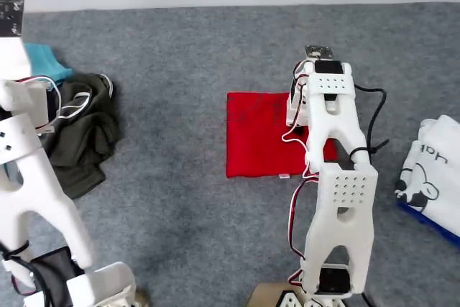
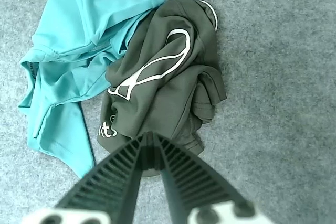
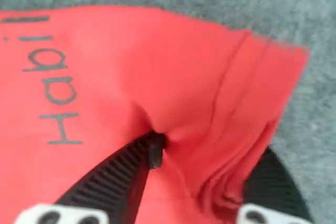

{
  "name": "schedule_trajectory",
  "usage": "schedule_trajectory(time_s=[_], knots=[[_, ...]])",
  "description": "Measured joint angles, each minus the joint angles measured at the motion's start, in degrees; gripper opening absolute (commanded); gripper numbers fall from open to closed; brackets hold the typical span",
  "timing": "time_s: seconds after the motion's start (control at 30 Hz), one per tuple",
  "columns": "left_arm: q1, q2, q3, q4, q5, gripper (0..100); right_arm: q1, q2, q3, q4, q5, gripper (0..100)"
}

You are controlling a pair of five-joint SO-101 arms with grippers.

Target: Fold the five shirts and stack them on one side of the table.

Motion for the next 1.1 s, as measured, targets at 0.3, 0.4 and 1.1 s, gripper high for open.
schedule_trajectory(time_s=[0.3, 0.4, 1.1], knots=[[0.0, 0.0, 0.0, 0.0, 0.0, 1, 0.7, -0.7, -0.5, 2.2, 6.9, 0.9], [0.0, 0.0, 0.0, 0.0, 0.0, 1, 1.9, -2.6, 0.1, 3.3, 10.5, 0.9], [0.0, 0.0, 4.3, 0.0, 0.0, 1, 4.4, -9.8, 0.2, -18.9, 65.1, 0.9]])
